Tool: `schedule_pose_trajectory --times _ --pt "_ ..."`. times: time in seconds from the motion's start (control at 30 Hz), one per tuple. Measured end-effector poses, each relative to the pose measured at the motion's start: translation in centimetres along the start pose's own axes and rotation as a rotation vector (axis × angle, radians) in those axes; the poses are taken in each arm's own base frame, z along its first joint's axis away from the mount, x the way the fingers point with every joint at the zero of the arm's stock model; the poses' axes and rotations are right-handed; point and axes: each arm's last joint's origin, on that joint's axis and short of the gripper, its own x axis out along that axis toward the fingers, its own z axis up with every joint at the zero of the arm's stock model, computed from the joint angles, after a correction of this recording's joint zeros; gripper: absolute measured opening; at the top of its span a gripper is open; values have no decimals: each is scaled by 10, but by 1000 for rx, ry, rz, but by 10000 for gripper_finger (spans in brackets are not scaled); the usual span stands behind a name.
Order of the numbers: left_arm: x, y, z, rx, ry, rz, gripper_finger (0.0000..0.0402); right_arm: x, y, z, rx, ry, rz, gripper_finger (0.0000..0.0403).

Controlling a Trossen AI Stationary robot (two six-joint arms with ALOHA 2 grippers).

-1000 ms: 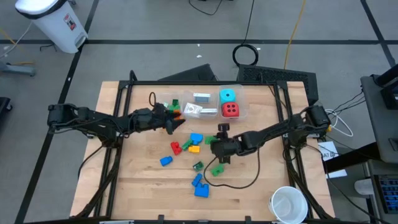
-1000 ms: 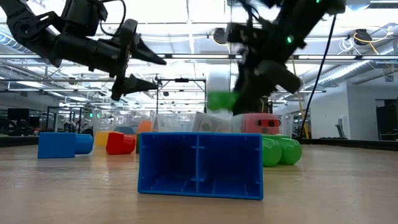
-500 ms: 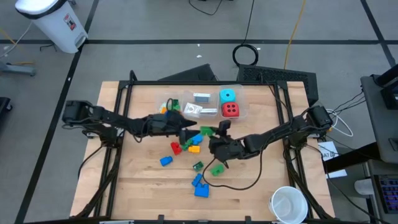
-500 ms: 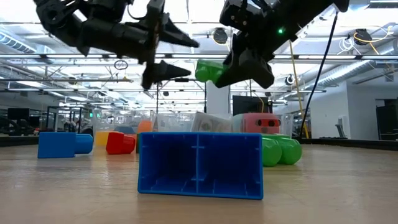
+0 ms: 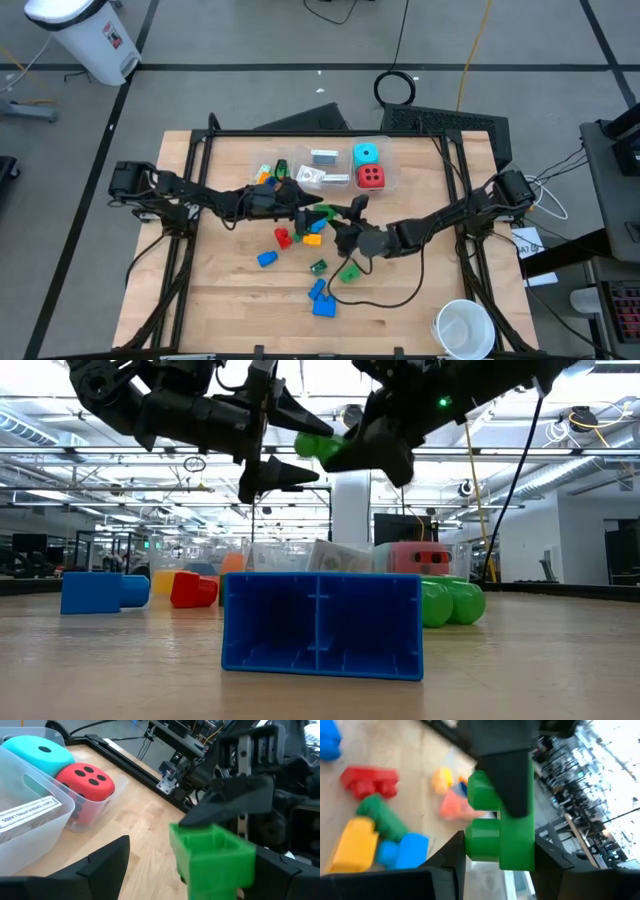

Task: Pick & Place Toys
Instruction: Put the green game piece into the left transparent bin

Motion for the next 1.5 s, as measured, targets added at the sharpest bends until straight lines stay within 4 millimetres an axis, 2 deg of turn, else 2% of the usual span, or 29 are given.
schedule_pose_trajectory --times 0.17,0.27,0.4,0.6,1.03,1.13,1.27,1.33,1.5 --pt "0 0 0 -2 -4 2 327 0 -3 0 -5 -51 -40 130" --pt "0 0 0 -2 -4 2 307 0 -3 0 -16 -50 -39 130" --pt "0 -1 0 -5 -5 -2 241 0 -2 -1 -14 -43 -31 130" --pt "0 -1 0 21 -5 -5 114 0 -1 -2 -21 -52 -9 126" --pt "0 -1 3 99 -42 -3 110 0 0 -3 -6 -31 -9 129" --pt "-1 -1 5 119 -62 7 110 -3 1 -3 -1 0 -58 129" --pt "-3 0 13 117 -86 6 110 -10 3 0 5 45 -151 130" --pt "-4 9 14 115 -95 91 110 -16 5 -3 8 77 -194 130" --pt "-11 17 21 108 -122 122 110 -32 9 8 46 5 -138 129"
